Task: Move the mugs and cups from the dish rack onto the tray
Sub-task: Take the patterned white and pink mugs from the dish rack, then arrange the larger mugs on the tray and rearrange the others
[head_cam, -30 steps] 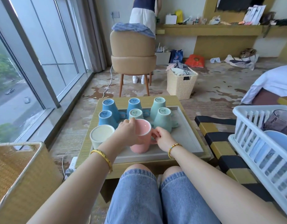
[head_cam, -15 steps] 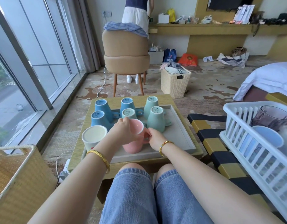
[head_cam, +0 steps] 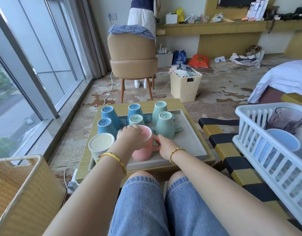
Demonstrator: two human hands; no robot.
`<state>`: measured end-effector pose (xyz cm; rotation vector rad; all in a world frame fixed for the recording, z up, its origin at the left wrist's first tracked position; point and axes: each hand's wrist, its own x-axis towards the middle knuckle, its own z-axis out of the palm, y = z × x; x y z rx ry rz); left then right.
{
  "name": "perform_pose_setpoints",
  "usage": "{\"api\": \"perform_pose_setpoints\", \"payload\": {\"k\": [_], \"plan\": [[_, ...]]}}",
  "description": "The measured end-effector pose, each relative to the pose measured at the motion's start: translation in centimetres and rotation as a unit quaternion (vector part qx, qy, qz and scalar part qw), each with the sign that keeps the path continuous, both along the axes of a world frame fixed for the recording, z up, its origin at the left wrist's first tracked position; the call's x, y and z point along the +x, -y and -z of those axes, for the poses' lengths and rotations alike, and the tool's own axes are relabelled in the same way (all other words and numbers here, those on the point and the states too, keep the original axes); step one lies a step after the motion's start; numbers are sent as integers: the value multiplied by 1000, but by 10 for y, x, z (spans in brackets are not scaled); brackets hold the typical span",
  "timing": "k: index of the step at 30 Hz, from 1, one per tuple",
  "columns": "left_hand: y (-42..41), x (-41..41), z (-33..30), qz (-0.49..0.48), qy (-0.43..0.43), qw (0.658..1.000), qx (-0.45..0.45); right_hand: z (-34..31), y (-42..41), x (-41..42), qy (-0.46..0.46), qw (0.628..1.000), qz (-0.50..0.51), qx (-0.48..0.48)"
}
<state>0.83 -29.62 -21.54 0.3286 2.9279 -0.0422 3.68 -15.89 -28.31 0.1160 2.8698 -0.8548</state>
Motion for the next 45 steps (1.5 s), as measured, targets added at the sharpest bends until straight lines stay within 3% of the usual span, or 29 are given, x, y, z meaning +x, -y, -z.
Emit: {"api": "perform_pose_setpoints", "payload": {"k": [2,4,8,11,15,22,26,29,36,40,45], "plan": [[-11,5,-12,4,7,998,-62,-5,-4,8,-15,1000,-12,0],[-28,15,-26,34,-17,998,-44,-17,-14,17,-40,998,-6,-39],[-73,39,-56,111,-147,978,97,-62,-61,33,-110,992,47,-48],[-118,57,-73,140,-164,950,227,-101,-110,54,-188,974,107,-68],[-181,88,-74,198,-146,919,308,-126,-180,93,-252,948,182,-63],[-276,137,-52,304,-48,893,328,-105,-272,162,-260,900,345,-62],[-304,158,-37,308,17,897,315,-92,-299,177,-272,858,427,-90],[-313,161,-24,266,37,920,284,-80,-305,180,-271,839,459,-105],[-315,164,8,215,-27,897,384,-62,-291,167,-176,920,346,-56],[-314,161,10,199,-29,919,338,-56,-283,165,-97,957,274,1],[-313,160,7,203,-1,939,277,-59,-283,167,-48,970,237,-38]]}}
